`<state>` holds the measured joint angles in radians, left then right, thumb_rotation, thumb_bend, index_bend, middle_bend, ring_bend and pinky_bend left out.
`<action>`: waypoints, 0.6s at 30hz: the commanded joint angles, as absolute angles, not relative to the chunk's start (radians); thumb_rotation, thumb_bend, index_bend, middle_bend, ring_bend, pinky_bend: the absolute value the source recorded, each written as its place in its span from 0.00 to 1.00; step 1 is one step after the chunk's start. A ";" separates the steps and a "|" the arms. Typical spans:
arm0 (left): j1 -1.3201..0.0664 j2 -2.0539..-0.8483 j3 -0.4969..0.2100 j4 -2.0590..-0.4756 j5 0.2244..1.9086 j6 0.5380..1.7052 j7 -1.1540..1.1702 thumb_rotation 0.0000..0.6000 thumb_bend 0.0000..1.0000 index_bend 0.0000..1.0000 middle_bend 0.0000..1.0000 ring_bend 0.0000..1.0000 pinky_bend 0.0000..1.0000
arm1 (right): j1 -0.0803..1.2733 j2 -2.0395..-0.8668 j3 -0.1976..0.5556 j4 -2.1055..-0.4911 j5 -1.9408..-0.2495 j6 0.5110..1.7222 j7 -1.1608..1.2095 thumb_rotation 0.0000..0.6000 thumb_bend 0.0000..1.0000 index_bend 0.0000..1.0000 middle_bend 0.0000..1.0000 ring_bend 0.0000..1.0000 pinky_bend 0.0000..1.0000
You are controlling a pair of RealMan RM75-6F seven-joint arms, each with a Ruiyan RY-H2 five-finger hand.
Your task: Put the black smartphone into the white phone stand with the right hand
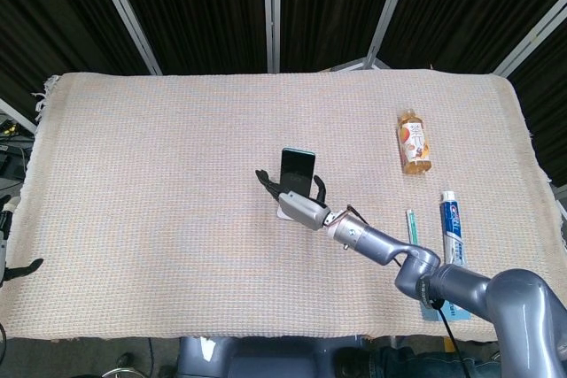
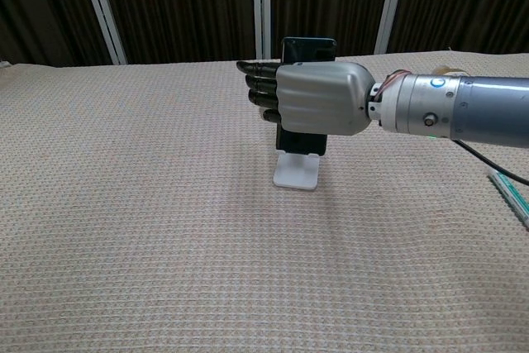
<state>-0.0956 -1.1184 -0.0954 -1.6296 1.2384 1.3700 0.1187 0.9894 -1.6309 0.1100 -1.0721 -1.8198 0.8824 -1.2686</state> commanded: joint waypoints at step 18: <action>-0.087 -1.101 -0.085 -1.651 1.289 1.397 0.085 1.00 0.00 0.00 0.00 0.00 0.00 | 0.698 -1.451 0.186 -1.413 -1.645 1.379 -0.826 1.00 0.00 0.08 0.05 0.08 0.00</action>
